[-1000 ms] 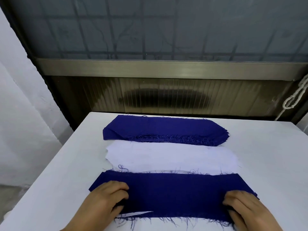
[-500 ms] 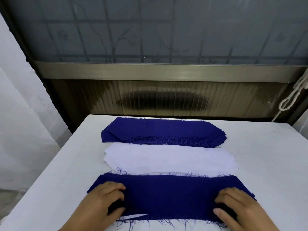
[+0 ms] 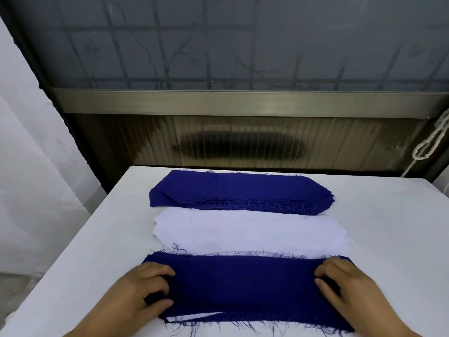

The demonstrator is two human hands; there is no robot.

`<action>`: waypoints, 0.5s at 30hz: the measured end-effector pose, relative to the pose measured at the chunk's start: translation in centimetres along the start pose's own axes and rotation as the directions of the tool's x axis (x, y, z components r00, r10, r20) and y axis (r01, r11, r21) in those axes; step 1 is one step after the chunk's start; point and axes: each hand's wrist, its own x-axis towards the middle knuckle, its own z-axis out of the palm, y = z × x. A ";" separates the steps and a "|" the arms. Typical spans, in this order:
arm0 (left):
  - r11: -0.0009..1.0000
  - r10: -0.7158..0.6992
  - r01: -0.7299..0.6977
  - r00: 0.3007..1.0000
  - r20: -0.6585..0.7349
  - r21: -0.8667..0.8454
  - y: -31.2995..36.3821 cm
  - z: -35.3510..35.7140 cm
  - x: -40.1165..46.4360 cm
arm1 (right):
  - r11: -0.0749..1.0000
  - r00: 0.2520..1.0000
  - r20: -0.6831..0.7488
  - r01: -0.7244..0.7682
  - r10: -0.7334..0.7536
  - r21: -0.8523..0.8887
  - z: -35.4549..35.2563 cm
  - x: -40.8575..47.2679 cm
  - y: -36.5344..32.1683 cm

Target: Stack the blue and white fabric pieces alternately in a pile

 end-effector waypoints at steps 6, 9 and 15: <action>0.998 -0.039 0.038 0.999 0.008 0.057 0.0 -0.7 2.0 | 0.984 0.980 0.119 -0.148 0.158 -0.095 -1.7 1.1 1.2; 0.997 -0.057 0.055 0.997 0.045 0.048 0.6 0.1 3.6 | 0.977 0.965 0.169 -0.181 0.198 -0.110 -1.6 1.9 0.8; 0.997 -0.022 0.026 0.998 -0.057 0.079 2.7 2.9 8.5 | 0.997 0.996 0.049 -0.079 0.079 -0.006 -0.3 4.4 0.5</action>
